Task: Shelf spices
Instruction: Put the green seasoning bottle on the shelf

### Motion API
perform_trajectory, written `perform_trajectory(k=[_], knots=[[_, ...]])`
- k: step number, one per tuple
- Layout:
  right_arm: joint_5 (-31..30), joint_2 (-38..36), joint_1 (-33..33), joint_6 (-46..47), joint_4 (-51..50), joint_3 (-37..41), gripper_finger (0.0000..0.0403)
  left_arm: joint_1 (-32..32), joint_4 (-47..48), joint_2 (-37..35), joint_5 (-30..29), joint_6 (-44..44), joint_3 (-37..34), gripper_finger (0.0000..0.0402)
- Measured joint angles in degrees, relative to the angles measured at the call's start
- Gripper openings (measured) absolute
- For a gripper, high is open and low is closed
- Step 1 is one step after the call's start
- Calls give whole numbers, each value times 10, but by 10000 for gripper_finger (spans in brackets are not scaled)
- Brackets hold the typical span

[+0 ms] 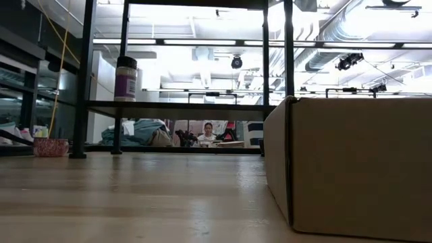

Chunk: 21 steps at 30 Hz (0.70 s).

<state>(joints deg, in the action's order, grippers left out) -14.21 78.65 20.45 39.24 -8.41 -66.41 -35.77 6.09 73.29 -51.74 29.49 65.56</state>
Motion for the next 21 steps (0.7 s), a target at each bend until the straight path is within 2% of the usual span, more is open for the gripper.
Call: perform_trajectory(k=[3, 6, 8, 12, 18, 21], knots=[[-30, 36, 0, 0, 12, 0, 7, 15, -20, 10, 62, -1, 0, 183], [-37, 53, -1, -22, 64, 1, 9, 27, -16, 22, 108, 11, 0, 183], [-39, 53, 3, -41, 101, 0, 3, 28, -13, 28, 115, 21, 0, 183], [-68, 41, 16, -51, 99, 0, 1, 28, -9, 40, 137, 32, 0, 183], [-63, 36, 26, -70, 146, 2, 0, 31, -22, 50, 139, 34, 0, 183], [-63, 36, 26, -78, 172, 2, 0, 40, -35, 59, 161, 33, 1, 183]])
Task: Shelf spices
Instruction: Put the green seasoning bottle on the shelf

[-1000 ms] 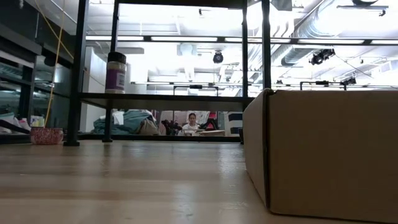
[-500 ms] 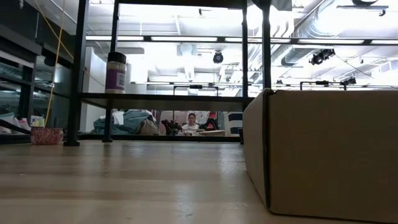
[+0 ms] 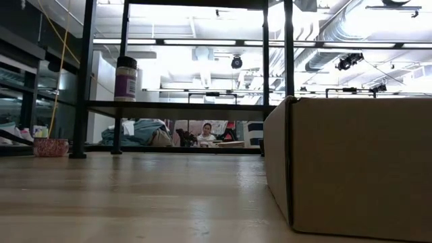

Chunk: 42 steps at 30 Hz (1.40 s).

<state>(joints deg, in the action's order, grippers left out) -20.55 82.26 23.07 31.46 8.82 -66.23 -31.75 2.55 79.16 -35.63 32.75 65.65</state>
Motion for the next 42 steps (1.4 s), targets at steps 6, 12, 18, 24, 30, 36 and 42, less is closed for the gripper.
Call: perform_trajectory(k=[6, 12, 18, 24, 30, 36, 42], knots=[[6, 0, 0, 1, 10, 0, 0, 25, -20, 30, 47, 2, 0, 183], [6, 0, 1, 11, 9, 0, 0, 44, -49, 50, 61, -3, -2, 183], [11, -6, 1, 3, -5, -1, 0, 51, -20, 43, 59, -3, -2, 183], [-35, -61, 11, -13, -98, -4, 0, -43, 203, -18, -245, 151, -2, 183], [-89, -86, 9, -14, -146, -3, 0, -121, 485, -5, -436, 522, -3, 183], [-140, -85, 1, 14, -190, -2, 0, -82, 626, 67, -444, 657, -3, 183], [-202, -84, 1, 32, -269, -2, 0, 13, 687, 149, -463, 744, -11, 183]])
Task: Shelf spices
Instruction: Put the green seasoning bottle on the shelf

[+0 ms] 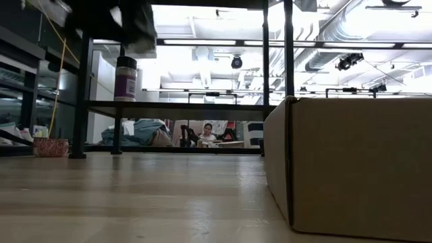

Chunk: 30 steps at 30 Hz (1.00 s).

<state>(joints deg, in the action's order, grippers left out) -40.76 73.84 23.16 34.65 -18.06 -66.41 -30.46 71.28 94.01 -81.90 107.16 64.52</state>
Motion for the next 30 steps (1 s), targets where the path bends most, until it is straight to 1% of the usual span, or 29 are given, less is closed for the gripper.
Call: perform_trajectory(k=[2, 6, 8, 12, 18, 23, 27, 30], knots=[[-13, 1, 0, 9, -23, 0, 0, 26, -1, 23, -9, 40, -13, 183], [-14, 1, 0, 9, -39, 0, 0, 68, -3, 49, -22, 120, -36, 183], [-10, 2, 3, 0, -40, 0, 0, 83, -5, 56, -25, 130, -37, 183], [-9, 2, 5, -20, -42, 0, 0, 106, -29, 57, -37, 107, -37, 183], [-8, 2, 5, -32, -53, 0, 0, 146, -88, 58, -29, 2, -37, 183], [-8, 2, 5, -36, -53, 0, 0, 176, -129, 62, -19, -55, -37, 183], [-8, 2, 5, -36, -53, 0, 0, 195, -133, 82, -11, -36, -37, 183], [-3, 2, 5, -36, -53, 0, 0, 202, -134, 103, 17, -10, -37, 183]])
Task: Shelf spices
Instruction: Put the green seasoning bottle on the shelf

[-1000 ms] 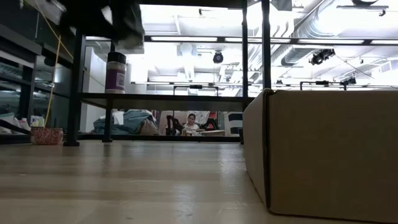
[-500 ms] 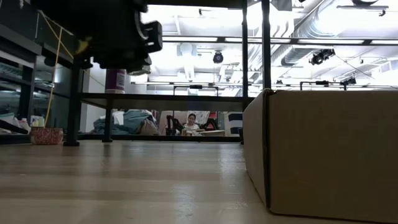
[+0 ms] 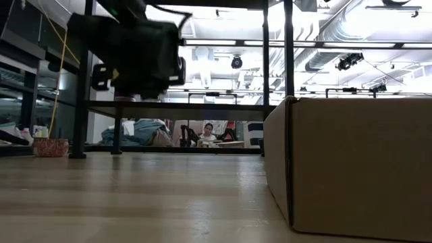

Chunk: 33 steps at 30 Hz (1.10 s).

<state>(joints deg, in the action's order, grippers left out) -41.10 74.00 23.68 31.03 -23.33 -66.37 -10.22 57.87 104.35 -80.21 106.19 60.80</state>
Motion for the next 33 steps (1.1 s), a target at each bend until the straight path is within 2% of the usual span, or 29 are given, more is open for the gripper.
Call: perform_trajectory(k=[4, 15, 17, 21, 23, 26, 33], knots=[[2, 0, 0, 0, 0, 0, 0, 1, -2, 8, 13, 16, 0, 183], [2, 0, 0, -1, 0, 0, 0, 1, -9, 4, 34, -34, 1, 184], [2, 0, 0, -2, 0, 0, 0, 1, -10, 2, 39, -33, 1, 216], [2, 0, 0, -2, 1, 0, 0, 7, -12, -1, 69, -29, 1, 322], [2, 0, 0, -2, 1, 0, 0, 10, -9, -1, 84, -29, 4, 352], [2, 0, 0, -4, 1, 0, 0, 12, -7, -2, 81, -29, 9, 368], [9, 0, 0, -7, 1, 0, 0, -20, 13, -39, 88, -79, 26, 364]])
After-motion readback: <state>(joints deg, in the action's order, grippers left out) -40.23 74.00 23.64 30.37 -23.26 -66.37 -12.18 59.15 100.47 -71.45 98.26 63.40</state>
